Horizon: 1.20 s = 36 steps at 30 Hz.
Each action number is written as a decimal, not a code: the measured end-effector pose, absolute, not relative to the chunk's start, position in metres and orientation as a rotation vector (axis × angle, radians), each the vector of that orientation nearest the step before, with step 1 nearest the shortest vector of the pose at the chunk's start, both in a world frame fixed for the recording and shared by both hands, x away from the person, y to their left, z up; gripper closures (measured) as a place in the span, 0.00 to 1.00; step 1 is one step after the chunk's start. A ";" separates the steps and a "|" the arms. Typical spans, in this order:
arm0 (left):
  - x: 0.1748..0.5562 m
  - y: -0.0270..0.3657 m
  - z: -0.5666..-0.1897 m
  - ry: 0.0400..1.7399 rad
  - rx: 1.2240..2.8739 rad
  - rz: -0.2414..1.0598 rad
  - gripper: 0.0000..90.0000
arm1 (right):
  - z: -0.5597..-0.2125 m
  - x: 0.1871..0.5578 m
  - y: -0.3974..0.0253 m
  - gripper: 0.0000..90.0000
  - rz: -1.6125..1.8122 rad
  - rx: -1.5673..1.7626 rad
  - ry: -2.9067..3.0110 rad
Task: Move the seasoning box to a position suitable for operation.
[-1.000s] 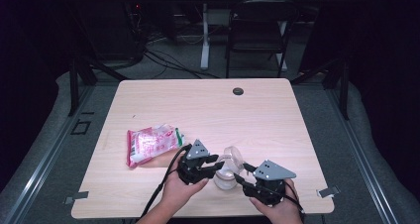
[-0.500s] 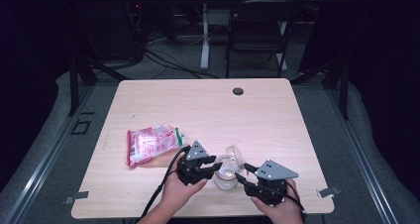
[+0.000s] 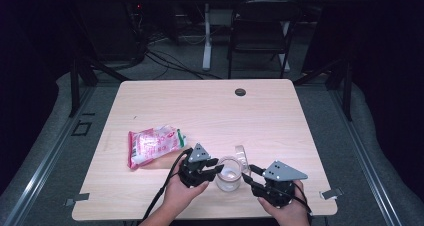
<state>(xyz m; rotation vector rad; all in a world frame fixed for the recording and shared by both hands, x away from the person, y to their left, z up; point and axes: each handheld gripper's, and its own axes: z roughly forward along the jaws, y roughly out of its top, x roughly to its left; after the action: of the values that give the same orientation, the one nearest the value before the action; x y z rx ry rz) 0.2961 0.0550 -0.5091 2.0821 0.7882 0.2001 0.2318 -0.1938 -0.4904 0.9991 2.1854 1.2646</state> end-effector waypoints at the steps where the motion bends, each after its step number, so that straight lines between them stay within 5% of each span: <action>1: 0.296 0.055 -0.509 0.787 2.083 0.201 0.76 | -0.490 0.232 -0.195 0.69 1.264 1.000 2.185; 36: 0.295 0.065 -0.505 0.801 2.037 0.217 0.72 | -0.507 0.245 -0.199 0.67 1.237 1.123 2.153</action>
<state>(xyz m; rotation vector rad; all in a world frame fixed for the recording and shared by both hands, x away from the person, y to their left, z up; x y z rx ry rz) 0.2954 0.0650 -0.5049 2.0369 0.8012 0.2165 0.2448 -0.1993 -0.5073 1.1230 2.1529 1.2371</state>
